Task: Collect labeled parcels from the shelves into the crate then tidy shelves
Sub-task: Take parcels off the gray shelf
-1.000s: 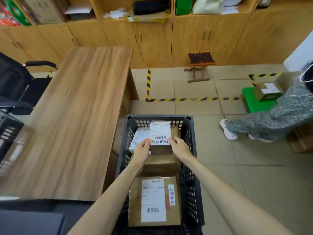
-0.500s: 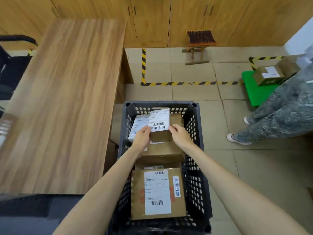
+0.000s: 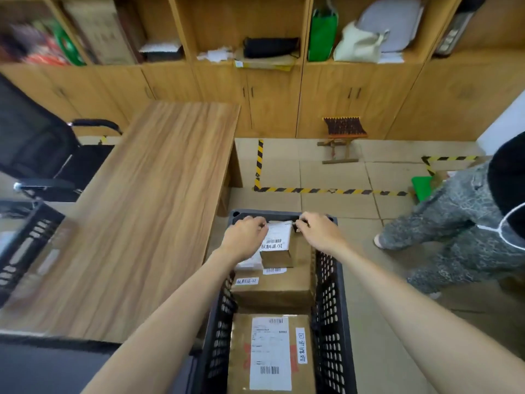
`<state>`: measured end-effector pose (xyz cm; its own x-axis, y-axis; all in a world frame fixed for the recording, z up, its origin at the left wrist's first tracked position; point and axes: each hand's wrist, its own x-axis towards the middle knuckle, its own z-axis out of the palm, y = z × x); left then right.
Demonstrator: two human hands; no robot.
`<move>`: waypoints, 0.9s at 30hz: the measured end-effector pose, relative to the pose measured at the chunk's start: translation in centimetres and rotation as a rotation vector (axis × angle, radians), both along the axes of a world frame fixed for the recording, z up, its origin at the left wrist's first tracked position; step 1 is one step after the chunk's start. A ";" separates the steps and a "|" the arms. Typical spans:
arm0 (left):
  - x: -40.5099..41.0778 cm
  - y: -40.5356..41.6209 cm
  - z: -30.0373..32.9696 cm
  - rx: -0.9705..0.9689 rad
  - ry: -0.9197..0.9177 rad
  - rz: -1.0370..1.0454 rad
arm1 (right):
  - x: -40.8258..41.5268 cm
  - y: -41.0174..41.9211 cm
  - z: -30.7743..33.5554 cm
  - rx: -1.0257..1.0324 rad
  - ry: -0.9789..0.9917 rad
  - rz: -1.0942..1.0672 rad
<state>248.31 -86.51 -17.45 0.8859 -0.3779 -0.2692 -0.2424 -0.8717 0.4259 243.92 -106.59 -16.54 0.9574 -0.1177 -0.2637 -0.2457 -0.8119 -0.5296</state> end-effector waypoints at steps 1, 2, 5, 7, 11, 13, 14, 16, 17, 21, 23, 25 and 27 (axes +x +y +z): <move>-0.1 0.0 1.9 0.106 -0.110 -0.042 | 0.4 -0.1 1.5 -0.073 -0.025 0.071; -0.2 0.0 4.1 0.168 -0.201 -0.053 | 1.0 -0.2 3.2 -0.134 -0.057 0.133; -1.0 0.6 10.1 0.237 -0.381 0.000 | 2.4 0.5 8.3 -0.272 -0.180 0.272; -2.3 1.7 13.1 0.263 -0.430 0.053 | 2.7 1.8 11.1 -0.272 -0.246 0.356; -6.3 5.2 17.1 0.301 -0.508 0.198 | 2.7 6.0 14.6 -0.220 -0.313 0.551; -8.6 7.8 18.4 0.325 -0.513 0.288 | 2.5 8.8 16.1 -0.247 -0.356 0.649; -9.9 9.2 19.0 0.343 -0.508 0.332 | 2.2 10.5 16.7 -0.251 -0.380 0.695; -12.5 12.1 20.2 0.395 -0.499 0.409 | 1.2 13.9 17.9 -0.236 -0.428 0.772; -13.8 13.6 20.9 0.416 -0.491 0.454 | 0.6 15.7 18.3 -0.220 -0.458 0.807; -19.8 19.1 22.8 0.453 -0.485 0.653 | -2.7 23.1 19.8 -0.151 -0.584 0.980; -23.2 21.2 23.2 0.473 -0.466 0.751 | -4.9 26.6 20.5 -0.155 -0.628 1.068; -27.0 23.2 23.4 0.492 -0.437 0.854 | -7.5 30.0 21.1 -0.166 -0.657 1.153; -31.1 25.0 23.6 0.494 -0.416 0.949 | -10.0 33.2 21.5 -0.148 -0.692 1.244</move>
